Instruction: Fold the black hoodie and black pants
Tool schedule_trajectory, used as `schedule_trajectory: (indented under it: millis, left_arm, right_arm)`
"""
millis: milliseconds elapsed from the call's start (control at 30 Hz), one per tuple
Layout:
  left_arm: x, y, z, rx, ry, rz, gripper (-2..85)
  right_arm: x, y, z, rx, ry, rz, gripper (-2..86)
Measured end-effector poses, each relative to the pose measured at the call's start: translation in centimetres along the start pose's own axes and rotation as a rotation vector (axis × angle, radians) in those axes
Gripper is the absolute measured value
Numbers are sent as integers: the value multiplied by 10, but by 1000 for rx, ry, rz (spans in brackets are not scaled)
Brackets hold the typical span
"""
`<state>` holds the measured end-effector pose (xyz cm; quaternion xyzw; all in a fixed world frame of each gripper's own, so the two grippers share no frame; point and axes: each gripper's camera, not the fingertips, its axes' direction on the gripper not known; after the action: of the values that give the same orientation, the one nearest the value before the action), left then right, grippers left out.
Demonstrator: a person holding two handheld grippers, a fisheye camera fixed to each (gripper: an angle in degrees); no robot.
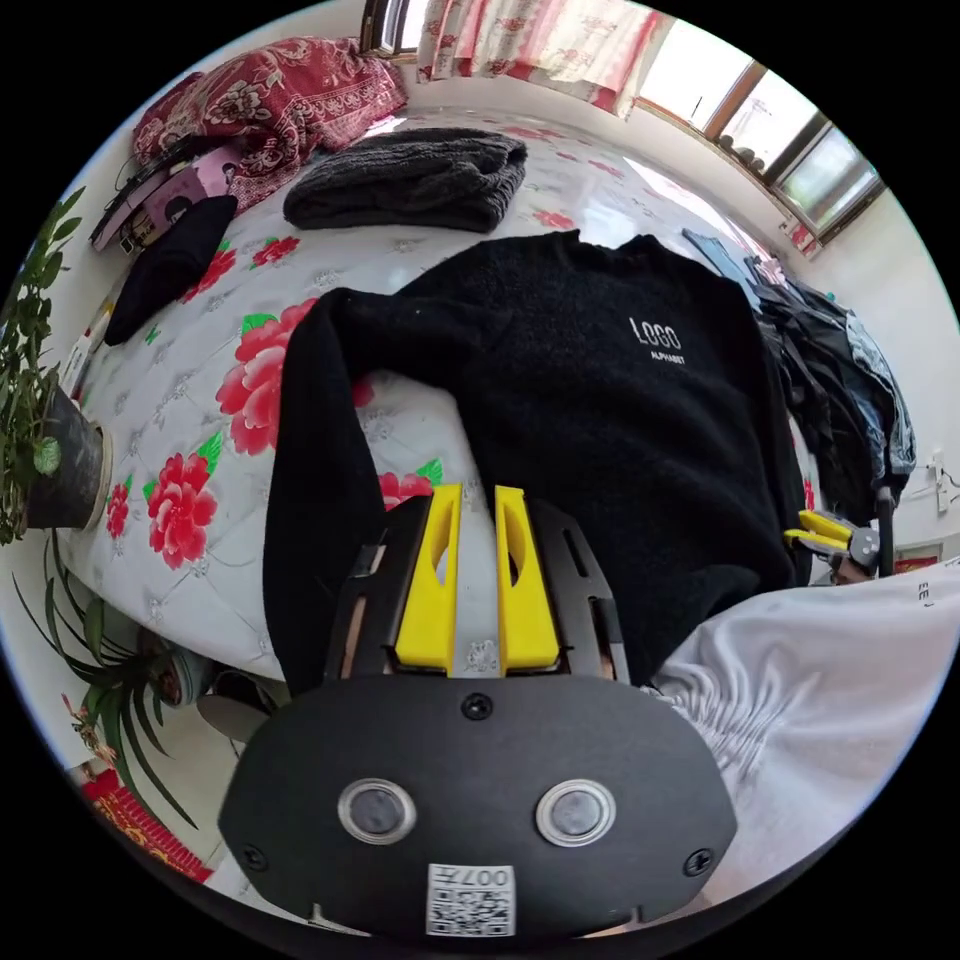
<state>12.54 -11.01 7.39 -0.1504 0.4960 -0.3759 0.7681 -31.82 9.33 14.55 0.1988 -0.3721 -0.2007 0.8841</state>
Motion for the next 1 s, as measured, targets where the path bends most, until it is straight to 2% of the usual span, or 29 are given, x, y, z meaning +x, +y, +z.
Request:
schedule_trajectory:
  millis: [100,133,200,300,367,433,500,600,633,667,733,867,1000]
  left_arm:
    - [7,25,2,-58,-10,44,61]
    - [6,34,0,-58,-11,47,60]
    - [2,46,-1,-69,17,44,62]
    - [-11,63,-5,-73,47,13,65]
    - [-20,74,-10,-76,83,-14,70]
    - [-25,83,-14,-72,103,-24,77]
    - [-29,92,-17,-76,116,-23,82]
    - [-36,110,-19,-76,141,-27,86]
    - [-39,117,-17,-79,171,-26,88]
    - [-41,122,-15,-89,202,-23,89]
    - [-42,128,-13,-103,226,-4,93]
    - [-39,133,-17,-145,221,110,100]
    - [-64,142,-26,-159,271,107,117]
  right_arm:
    - [41,0,-18,-22,-82,52,60]
    - [63,3,-38,15,-139,33,52]
    - [102,9,-72,92,-119,63,45]
    - [180,24,-149,292,132,247,41]
    - [235,41,-211,490,330,493,38]
    - [259,51,-236,537,414,648,35]
    - [257,58,-242,563,427,657,41]
    - [215,71,-210,557,194,428,59]
    - [192,81,-184,519,57,343,68]
    - [170,93,-157,471,-67,292,77]
    - [137,115,-118,380,-192,255,86]
    - [86,166,-73,205,-290,214,95]
    - [77,191,-77,180,-341,197,90]
